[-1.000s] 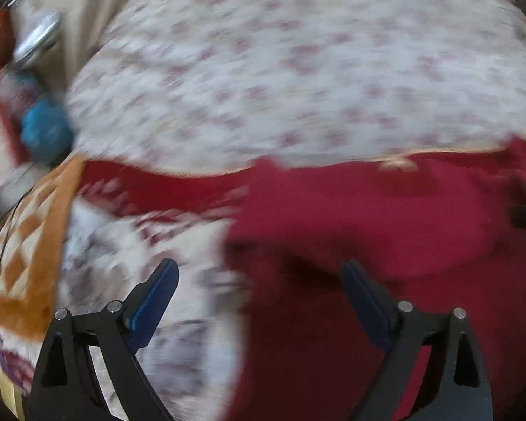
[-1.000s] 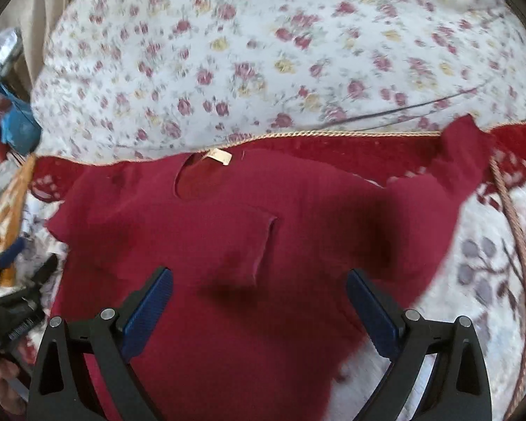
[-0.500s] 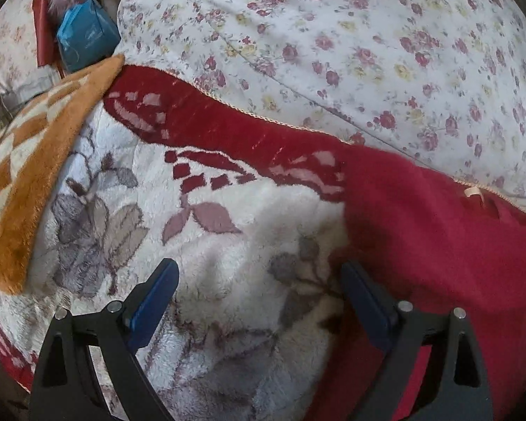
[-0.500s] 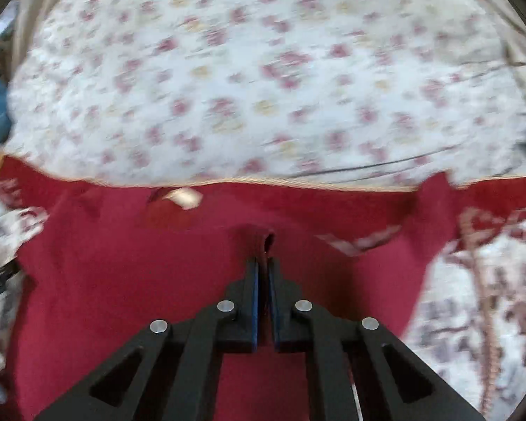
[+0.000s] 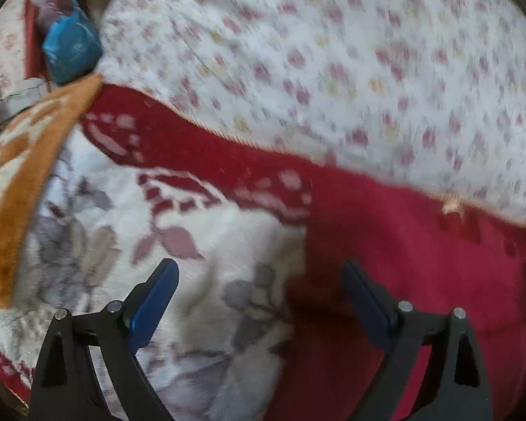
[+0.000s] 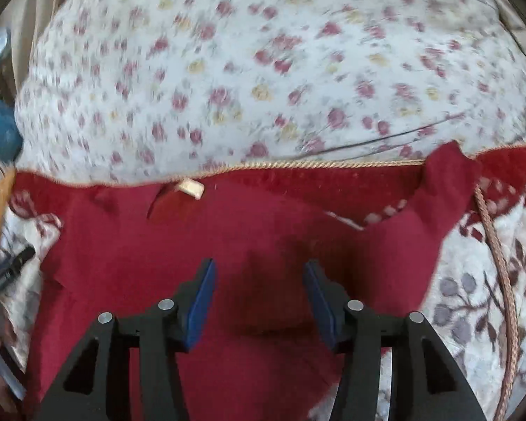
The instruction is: Fold small clothes
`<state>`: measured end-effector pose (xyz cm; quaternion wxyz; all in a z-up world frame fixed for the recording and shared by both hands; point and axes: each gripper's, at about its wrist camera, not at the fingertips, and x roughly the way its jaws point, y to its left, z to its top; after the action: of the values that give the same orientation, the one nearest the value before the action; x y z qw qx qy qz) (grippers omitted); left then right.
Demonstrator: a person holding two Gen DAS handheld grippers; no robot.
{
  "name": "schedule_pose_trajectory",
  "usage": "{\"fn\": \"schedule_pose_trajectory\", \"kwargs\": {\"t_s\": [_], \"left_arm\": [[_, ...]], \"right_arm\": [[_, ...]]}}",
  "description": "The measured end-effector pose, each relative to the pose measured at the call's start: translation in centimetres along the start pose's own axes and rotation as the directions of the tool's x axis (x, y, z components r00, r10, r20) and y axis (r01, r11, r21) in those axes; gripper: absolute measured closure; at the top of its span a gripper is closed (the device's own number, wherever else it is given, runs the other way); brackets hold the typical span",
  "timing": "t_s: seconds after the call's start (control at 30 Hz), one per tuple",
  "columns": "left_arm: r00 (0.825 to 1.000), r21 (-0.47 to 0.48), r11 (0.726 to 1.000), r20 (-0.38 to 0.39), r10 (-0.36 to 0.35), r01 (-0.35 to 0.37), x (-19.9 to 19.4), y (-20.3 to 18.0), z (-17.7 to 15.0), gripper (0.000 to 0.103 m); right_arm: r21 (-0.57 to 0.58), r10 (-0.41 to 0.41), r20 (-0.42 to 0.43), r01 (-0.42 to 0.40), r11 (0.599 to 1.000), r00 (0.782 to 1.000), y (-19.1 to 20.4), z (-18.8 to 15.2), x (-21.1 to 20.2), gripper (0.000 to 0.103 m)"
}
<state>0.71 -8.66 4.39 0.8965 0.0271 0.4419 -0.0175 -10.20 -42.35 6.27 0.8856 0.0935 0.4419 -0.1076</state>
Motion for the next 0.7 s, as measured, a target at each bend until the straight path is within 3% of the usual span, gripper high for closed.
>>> {"fn": "schedule_pose_trajectory", "kwargs": {"t_s": [0.1, 0.27, 0.33, 0.4, 0.47, 0.57, 0.63, 0.7], "left_arm": [[0.998, 0.041, 0.999, -0.06, 0.017, -0.015, 2.1, -0.9, -0.7, 0.01], [1.0, 0.03, 0.999, -0.02, 0.015, -0.014, 0.6, -0.7, -0.7, 0.01], [1.0, 0.024, 1.0, -0.005, 0.004, -0.004, 0.0, -1.0, -0.7, 0.01], [1.0, 0.036, 0.999, 0.001, -0.008, 0.008, -0.5, -1.5, -0.9, 0.01], [1.0, 0.057, 0.998, 0.016, -0.004, 0.003, -1.1, -1.9, -1.2, 0.01], [0.999, 0.076, 0.997, 0.051, 0.001, -0.004, -2.2, -2.1, -1.5, 0.01], [0.997, 0.065, 0.998, 0.071, -0.004, 0.0, -2.8, -1.9, -1.3, 0.01], [0.996, 0.044, 0.999, 0.091, -0.02, 0.016, -3.4, -1.7, -1.1, 0.01]], "right_arm": [[0.008, -0.055, -0.087, 0.056, 0.998, 0.995, -0.5, -0.6, 3.5, 0.05], [0.042, -0.041, -0.027, 0.042, 0.998, 0.999, -1.3, -0.8, 0.7, 0.05], [0.014, -0.073, -0.039, 0.073, 0.997, 0.997, -1.4, -1.3, 1.2, 0.046], [0.017, -0.044, -0.09, 0.046, 0.999, 0.995, -2.0, -1.6, 2.3, 0.046], [0.064, 0.009, -0.075, -0.004, 0.998, 0.997, -3.1, -1.2, 1.1, 0.046], [0.189, 0.05, 0.022, -0.053, 0.981, 0.999, -7.2, 0.2, -1.6, 0.045], [0.245, -0.019, 0.032, 0.01, 0.97, 0.999, -10.0, 1.4, -2.0, 0.037], [0.292, -0.122, 0.041, 0.105, 0.951, 0.992, -13.1, 2.7, -1.7, 0.035]]}}
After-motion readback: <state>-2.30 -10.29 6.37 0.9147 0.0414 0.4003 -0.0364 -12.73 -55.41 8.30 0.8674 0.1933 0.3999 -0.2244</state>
